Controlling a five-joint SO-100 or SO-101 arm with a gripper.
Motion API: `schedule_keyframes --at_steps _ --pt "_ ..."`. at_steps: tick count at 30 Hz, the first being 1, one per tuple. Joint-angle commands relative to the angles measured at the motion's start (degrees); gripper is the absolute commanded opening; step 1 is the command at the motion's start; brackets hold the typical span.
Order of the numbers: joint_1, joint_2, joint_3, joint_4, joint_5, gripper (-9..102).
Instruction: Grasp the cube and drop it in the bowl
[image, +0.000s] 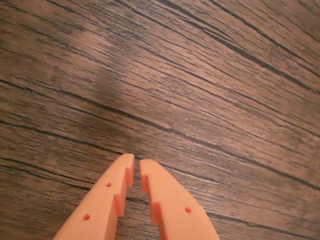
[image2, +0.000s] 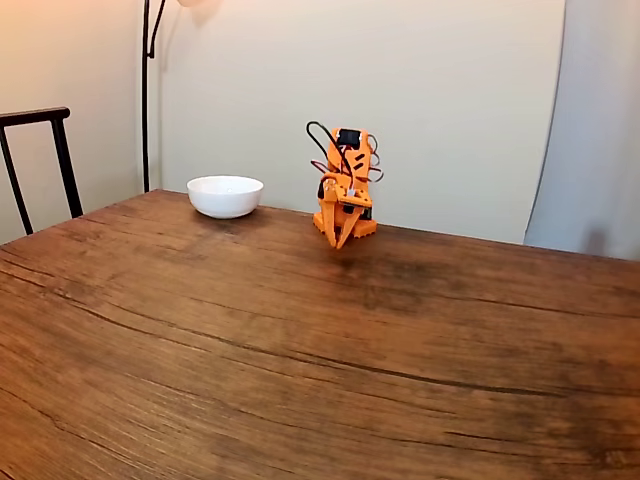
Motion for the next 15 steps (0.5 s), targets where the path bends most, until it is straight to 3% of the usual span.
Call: schedule_keyframes --at_steps 1,8,15 --pt "0.4 0.1 -0.3 -0.1 -3.4 -1" --pt "0.5 -0.1 -0.3 0.5 -7.0 -1" --pt "3.1 0.2 -0.3 6.9 -10.4 -1"
